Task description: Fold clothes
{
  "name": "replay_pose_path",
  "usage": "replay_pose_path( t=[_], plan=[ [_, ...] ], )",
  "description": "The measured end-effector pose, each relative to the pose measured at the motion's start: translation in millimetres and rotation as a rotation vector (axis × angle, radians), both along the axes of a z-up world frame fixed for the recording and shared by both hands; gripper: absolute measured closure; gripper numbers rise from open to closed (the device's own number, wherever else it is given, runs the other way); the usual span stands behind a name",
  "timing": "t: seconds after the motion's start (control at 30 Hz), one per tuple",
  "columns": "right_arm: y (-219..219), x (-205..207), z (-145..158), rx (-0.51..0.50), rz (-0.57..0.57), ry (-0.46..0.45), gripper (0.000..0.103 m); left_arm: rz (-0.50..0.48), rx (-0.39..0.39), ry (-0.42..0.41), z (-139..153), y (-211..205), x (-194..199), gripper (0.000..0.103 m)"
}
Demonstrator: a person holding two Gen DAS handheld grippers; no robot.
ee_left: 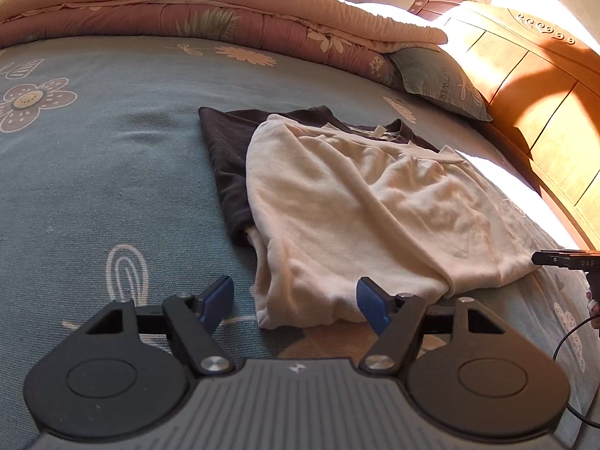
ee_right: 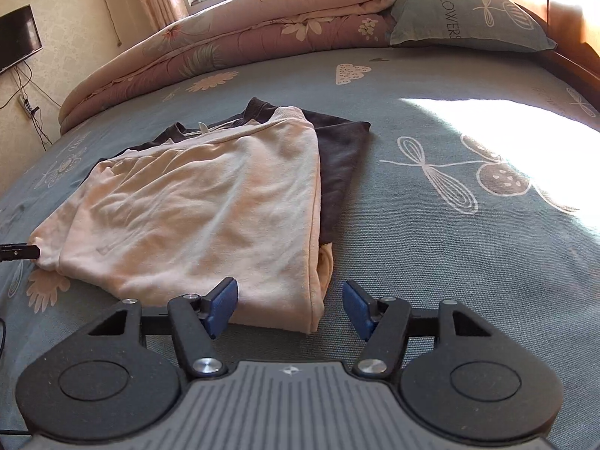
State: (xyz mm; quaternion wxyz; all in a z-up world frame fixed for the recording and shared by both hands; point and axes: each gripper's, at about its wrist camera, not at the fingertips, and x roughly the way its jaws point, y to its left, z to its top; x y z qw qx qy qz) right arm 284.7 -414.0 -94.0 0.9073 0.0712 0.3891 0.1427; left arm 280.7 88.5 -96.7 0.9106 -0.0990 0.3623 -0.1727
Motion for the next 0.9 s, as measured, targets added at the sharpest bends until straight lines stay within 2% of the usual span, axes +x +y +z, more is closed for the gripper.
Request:
replay_pose_path(
  t=[0.07,0.17,0.2,0.23,0.27,0.3,0.33,0.4,0.43,0.47,0.5,0.53,0.67,0.77,0.83,0.9],
  plan=[
    [-1,-2,-1,0.022,0.010,-0.007,0.035,-0.009,-0.021,-0.022,2,0,-2,0.037],
    [-3,-6,-3,0.057,0.027,-0.019,0.036,-0.028,-0.017,-0.021,-1,-3,-2,0.051],
    [-1,-7,-3,0.048,0.039,-0.022,0.041,-0.025,-0.010,-0.021,-3,-3,-2,0.058],
    [2,-8,-3,0.036,0.053,-0.025,0.053,-0.020,-0.015,-0.015,-4,-2,-1,0.059],
    [4,-9,-2,0.022,0.054,-0.030,0.059,-0.014,-0.034,-0.007,-6,0,-1,0.060],
    [5,-10,-1,0.008,0.053,-0.036,0.071,-0.011,-0.045,-0.004,-7,1,-1,0.060],
    [3,-11,0,0.015,0.046,-0.048,0.074,-0.008,-0.052,-0.003,-8,1,-1,0.060],
    [3,-9,1,0.009,0.046,-0.059,0.070,-0.004,-0.067,-0.001,-11,2,0,0.060],
    [2,-8,2,0.006,0.046,-0.065,0.068,-0.009,-0.058,0.005,-11,-1,2,0.064],
    [5,-6,1,-0.007,0.055,-0.061,0.068,-0.011,-0.044,0.011,-10,-4,4,0.081],
    [10,-4,-1,-0.027,0.062,-0.053,0.075,-0.010,-0.029,0.013,-8,-7,5,0.098],
    [15,-3,-2,-0.060,0.063,-0.045,0.090,-0.009,-0.014,0.013,-5,-8,6,0.098],
    [19,-7,16,-0.142,0.023,-0.088,0.093,-0.012,0.028,-0.021,21,-3,6,0.098],
    [6,-11,34,-0.166,-0.033,-0.111,0.096,-0.005,0.010,-0.026,37,10,8,0.098],
    [1,-10,29,-0.170,-0.036,-0.079,0.097,-0.038,0.018,0.041,27,10,13,0.097],
    [4,-7,13,-0.208,-0.011,-0.005,0.097,-0.046,0.038,0.102,11,9,12,0.096]
  ],
)
